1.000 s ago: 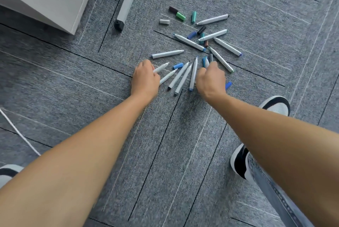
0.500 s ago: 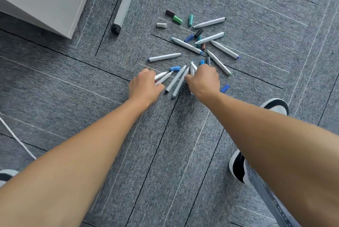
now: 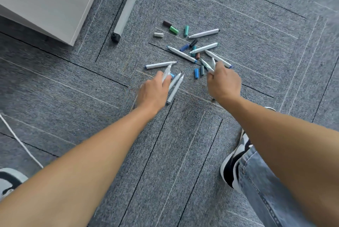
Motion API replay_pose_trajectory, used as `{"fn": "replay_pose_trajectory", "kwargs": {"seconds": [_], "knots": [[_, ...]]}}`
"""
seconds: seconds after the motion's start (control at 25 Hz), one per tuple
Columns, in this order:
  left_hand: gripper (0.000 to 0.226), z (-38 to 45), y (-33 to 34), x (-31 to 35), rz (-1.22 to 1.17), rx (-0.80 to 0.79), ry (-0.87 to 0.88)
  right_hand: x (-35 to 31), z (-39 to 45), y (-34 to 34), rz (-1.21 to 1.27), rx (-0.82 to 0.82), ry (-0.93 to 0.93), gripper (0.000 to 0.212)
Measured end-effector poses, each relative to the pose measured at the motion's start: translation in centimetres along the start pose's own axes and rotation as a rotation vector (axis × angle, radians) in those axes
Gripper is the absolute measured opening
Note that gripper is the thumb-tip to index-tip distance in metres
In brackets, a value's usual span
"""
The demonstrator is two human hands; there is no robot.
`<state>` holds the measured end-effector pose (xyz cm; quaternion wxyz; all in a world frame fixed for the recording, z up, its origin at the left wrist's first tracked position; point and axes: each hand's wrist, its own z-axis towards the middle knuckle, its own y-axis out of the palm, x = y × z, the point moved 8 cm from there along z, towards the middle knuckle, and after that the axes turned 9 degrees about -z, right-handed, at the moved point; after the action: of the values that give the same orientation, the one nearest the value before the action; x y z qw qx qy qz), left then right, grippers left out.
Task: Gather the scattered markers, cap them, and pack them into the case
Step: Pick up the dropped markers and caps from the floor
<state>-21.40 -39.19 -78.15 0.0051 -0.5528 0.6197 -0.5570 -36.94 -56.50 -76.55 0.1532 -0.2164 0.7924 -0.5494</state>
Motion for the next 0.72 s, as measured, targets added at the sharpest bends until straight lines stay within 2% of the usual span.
{"fn": "replay_pose_trajectory", "kwargs": {"seconds": [0.2,0.28,0.4,0.48,0.6,0.72], "knots": [[0.020,0.0,0.1,0.8,-0.026,-0.039,-0.090,2.6,1.3,-1.0,0.113,-0.115,0.034,0.013],[0.026,-0.2,-0.4,0.8,-0.101,-0.024,-0.127,3.0,1.8,-1.7,0.117,-0.136,0.038,0.018],[0.046,-0.8,-1.4,1.0,-0.119,0.005,-0.169,3.1,2.3,-3.2,0.179,-0.205,0.060,0.037],[0.042,-1.2,-1.2,0.9,-0.140,-0.017,-0.206,2.9,2.3,-3.9,0.212,-0.237,0.044,0.040],[0.025,-1.6,-0.4,0.3,-0.129,-0.065,-0.273,2.7,2.5,-4.3,0.154,-0.197,-0.024,0.041],[0.022,-1.2,-0.4,-0.4,-0.140,0.005,-0.285,2.6,2.9,-3.4,0.103,-0.181,-0.062,0.033]]}}
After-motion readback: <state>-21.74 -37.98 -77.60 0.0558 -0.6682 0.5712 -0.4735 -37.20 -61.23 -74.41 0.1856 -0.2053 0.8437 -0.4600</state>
